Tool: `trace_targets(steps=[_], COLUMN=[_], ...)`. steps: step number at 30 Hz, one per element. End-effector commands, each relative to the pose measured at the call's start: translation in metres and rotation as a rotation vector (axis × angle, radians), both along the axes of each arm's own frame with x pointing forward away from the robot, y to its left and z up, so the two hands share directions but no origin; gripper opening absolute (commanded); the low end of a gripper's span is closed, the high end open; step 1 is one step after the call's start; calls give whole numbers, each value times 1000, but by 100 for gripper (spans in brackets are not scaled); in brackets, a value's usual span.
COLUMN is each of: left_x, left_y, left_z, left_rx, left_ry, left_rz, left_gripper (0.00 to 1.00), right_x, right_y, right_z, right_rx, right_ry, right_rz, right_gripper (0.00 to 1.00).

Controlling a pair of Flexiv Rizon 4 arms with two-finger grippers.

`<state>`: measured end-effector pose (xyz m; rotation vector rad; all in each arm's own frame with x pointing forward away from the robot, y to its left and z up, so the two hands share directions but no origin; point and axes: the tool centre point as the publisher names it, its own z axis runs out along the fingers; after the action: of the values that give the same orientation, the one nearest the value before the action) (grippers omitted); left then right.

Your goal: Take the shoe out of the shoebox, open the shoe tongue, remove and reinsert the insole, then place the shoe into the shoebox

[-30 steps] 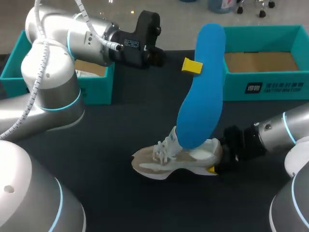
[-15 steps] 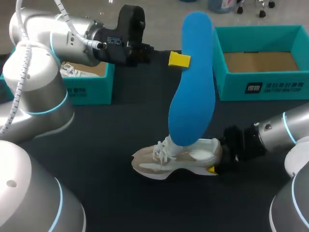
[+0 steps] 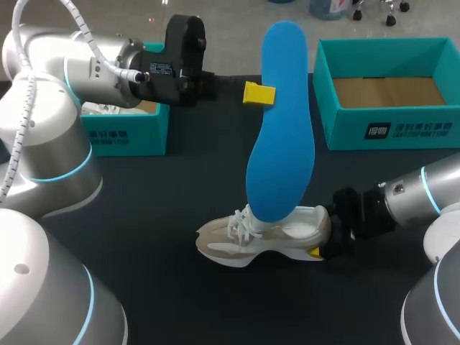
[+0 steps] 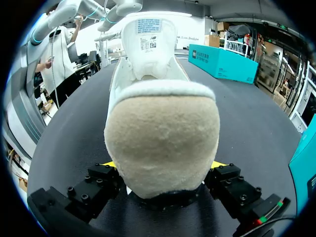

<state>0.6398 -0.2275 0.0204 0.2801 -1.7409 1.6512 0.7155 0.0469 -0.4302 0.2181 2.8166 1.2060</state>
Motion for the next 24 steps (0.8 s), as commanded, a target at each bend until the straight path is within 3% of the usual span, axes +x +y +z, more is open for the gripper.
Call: trace_targets(steps=[1,18,19,20,21,22,23,24], left_x=[0,0,0,0,0,0,0,0], left_y=[-1,-1,-1,-1,-1,-1,-1,-1], left_z=[0,0,0,0,0,0,0,0], left_rx=[-1,-1,-1,-1,-1,-1,-1,-1], left_ry=[0,0,0,0,0,0,0,0], left_rz=[1,1,1,1,1,1,1,1], left_gripper=[0,0,0,0,0,0,0,0], right_x=[0,0,0,0,0,0,0,0], right_y=[1,1,1,1,1,1,1,1], right_z=[-2,-2,-2,-2,-2,-2,-2,-2], right_rx=[-1,-1,-1,-1,-1,-1,-1,-1], right_ry=[-1,-1,-1,-1,-1,-1,-1,-1], right_rz=[0,0,0,0,0,0,0,0], right_gripper=[0,0,4,15,36,73,100,100])
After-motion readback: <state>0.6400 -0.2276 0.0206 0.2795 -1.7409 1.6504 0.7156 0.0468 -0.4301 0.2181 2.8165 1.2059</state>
